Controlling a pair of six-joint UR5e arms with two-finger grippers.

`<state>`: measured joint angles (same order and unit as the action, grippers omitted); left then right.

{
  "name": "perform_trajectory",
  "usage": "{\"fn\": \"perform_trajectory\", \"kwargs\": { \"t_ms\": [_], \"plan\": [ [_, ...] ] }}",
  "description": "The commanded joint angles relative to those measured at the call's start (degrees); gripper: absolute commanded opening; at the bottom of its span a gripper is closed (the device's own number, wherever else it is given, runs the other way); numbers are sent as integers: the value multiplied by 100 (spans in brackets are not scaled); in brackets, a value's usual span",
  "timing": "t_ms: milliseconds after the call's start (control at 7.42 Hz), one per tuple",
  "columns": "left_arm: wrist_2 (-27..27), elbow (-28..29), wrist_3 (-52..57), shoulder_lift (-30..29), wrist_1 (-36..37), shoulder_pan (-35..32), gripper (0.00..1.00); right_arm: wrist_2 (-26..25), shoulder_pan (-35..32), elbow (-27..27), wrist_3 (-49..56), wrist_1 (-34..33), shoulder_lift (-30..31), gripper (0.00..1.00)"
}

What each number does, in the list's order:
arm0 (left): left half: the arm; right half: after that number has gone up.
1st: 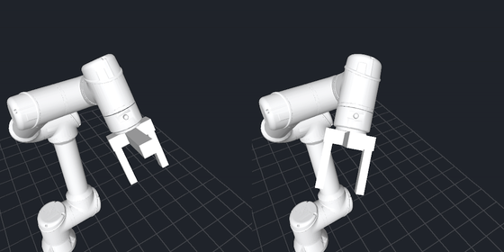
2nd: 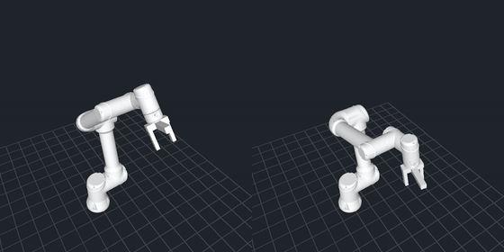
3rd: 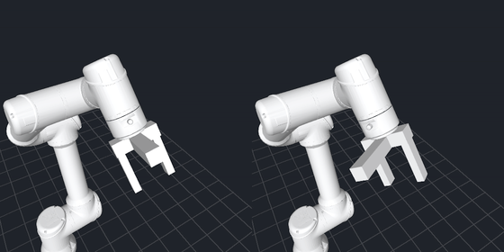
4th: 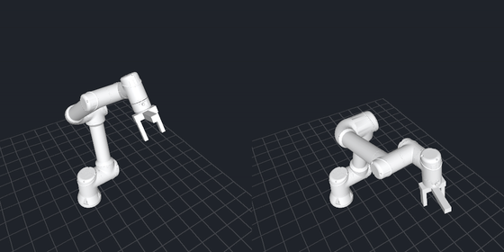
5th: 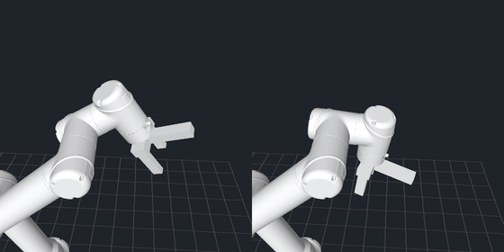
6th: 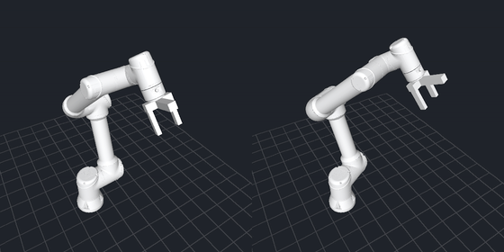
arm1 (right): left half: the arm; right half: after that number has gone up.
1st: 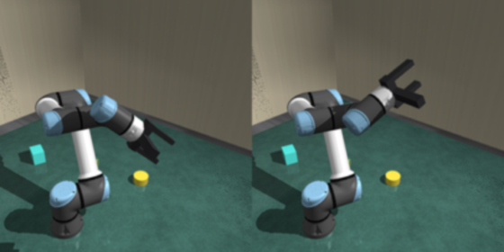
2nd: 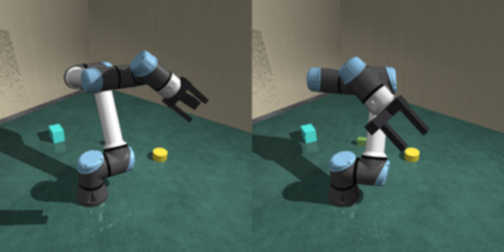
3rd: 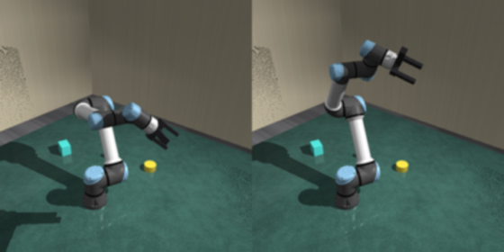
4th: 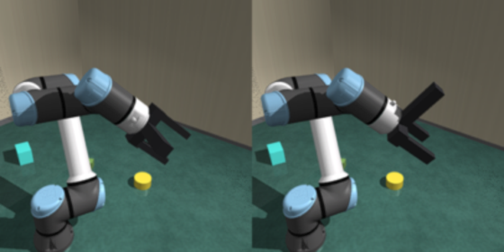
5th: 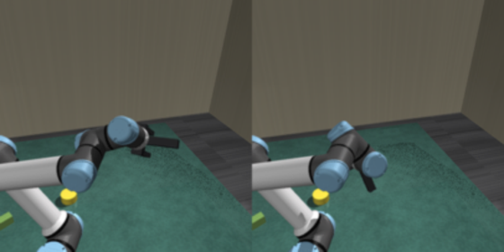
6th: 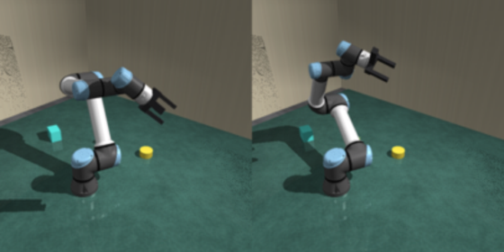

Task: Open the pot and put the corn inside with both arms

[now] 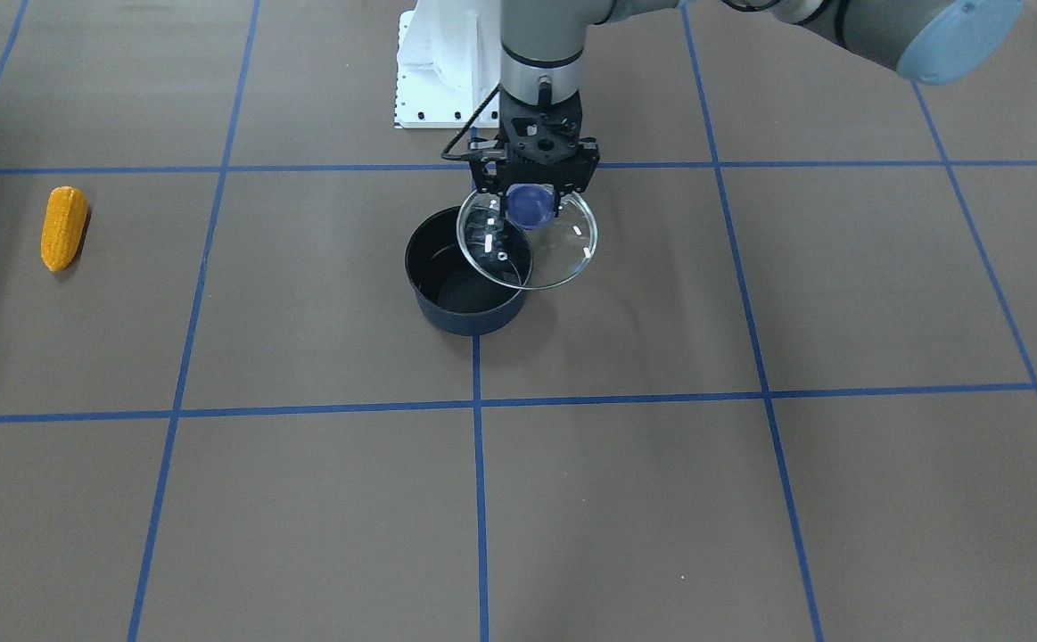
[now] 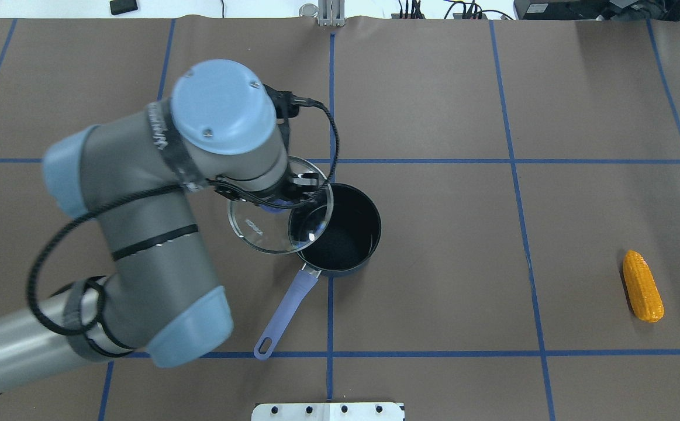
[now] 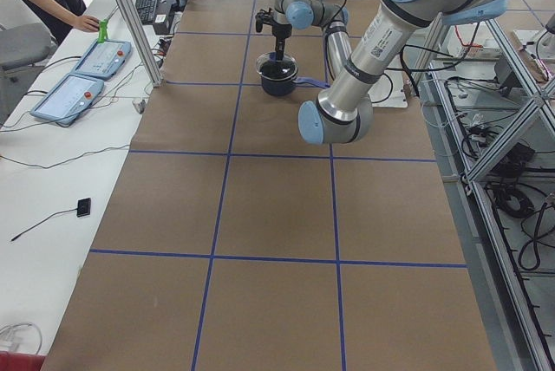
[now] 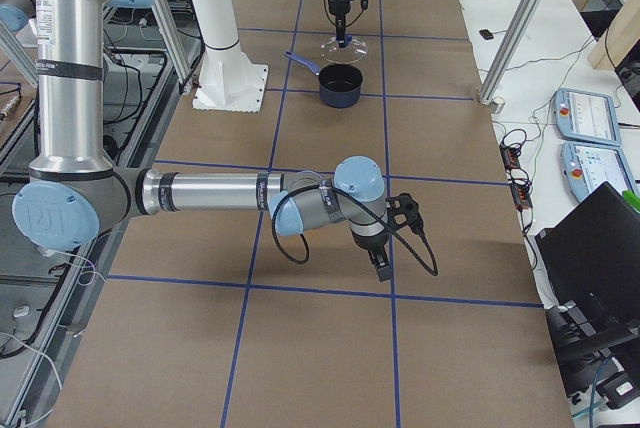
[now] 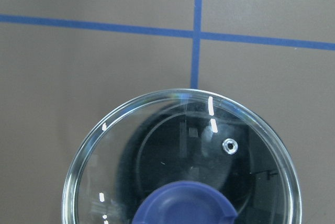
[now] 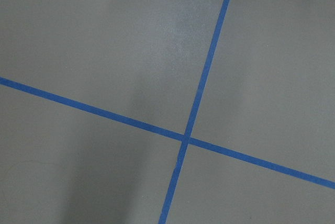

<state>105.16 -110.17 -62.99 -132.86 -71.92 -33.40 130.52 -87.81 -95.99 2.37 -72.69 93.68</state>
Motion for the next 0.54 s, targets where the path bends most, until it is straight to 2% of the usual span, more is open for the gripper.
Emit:
{"fn": "perform_trajectory", "kwargs": {
  "t_ms": [0,270,404],
  "plan": [
    [484,-471,1686,978,-41,-883,0,0,19,10,0,0,1,100],
    [1205,-401,3242,2319,-1213,-1745,0,0,28,10,0,0,1,100],
    [1418,-348,4006,2892,-1498,-2027,0,0,36,10,0,0,1,100]
  ]
}}
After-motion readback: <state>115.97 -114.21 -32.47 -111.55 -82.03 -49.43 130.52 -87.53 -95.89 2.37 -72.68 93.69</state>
